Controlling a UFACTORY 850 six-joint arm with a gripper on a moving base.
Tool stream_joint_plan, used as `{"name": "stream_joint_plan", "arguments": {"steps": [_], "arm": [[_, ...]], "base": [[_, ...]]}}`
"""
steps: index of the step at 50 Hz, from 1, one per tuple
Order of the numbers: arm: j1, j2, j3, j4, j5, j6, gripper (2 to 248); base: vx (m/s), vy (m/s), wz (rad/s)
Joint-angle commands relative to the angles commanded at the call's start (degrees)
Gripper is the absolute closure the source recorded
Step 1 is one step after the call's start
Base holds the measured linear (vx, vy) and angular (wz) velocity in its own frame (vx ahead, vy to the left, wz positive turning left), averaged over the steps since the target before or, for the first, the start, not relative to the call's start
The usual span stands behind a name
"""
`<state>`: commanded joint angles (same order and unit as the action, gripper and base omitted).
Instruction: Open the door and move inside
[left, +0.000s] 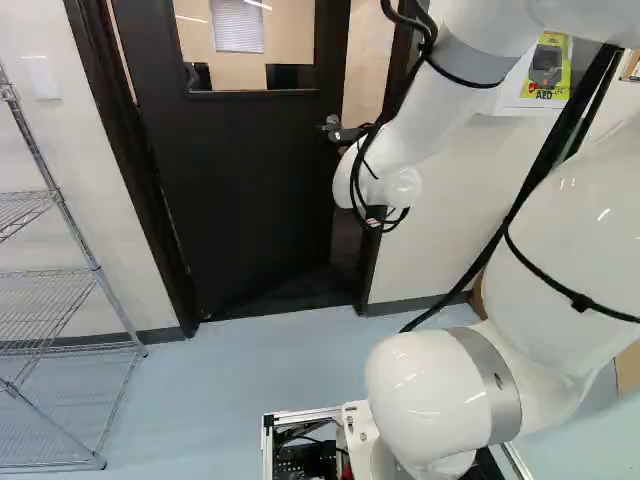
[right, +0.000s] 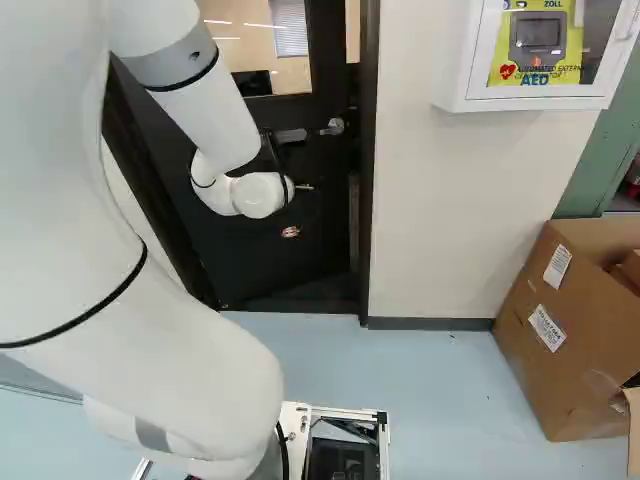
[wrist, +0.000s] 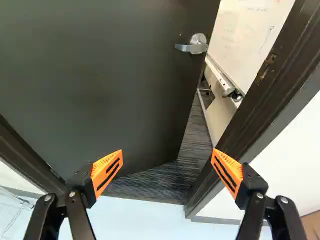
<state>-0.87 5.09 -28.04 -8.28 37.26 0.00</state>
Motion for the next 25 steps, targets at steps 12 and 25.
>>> {"name": "stream_joint_plan", "arguments": {"steps": [12,25], "arm": [[0.00,0.00,0.00,0.00,0.00,0.00,3],[0.00,0.00,0.00,0.00,0.00,0.00,3]], "base": [[0.000,0.000,0.000],[0.000,0.000,0.000]]}}
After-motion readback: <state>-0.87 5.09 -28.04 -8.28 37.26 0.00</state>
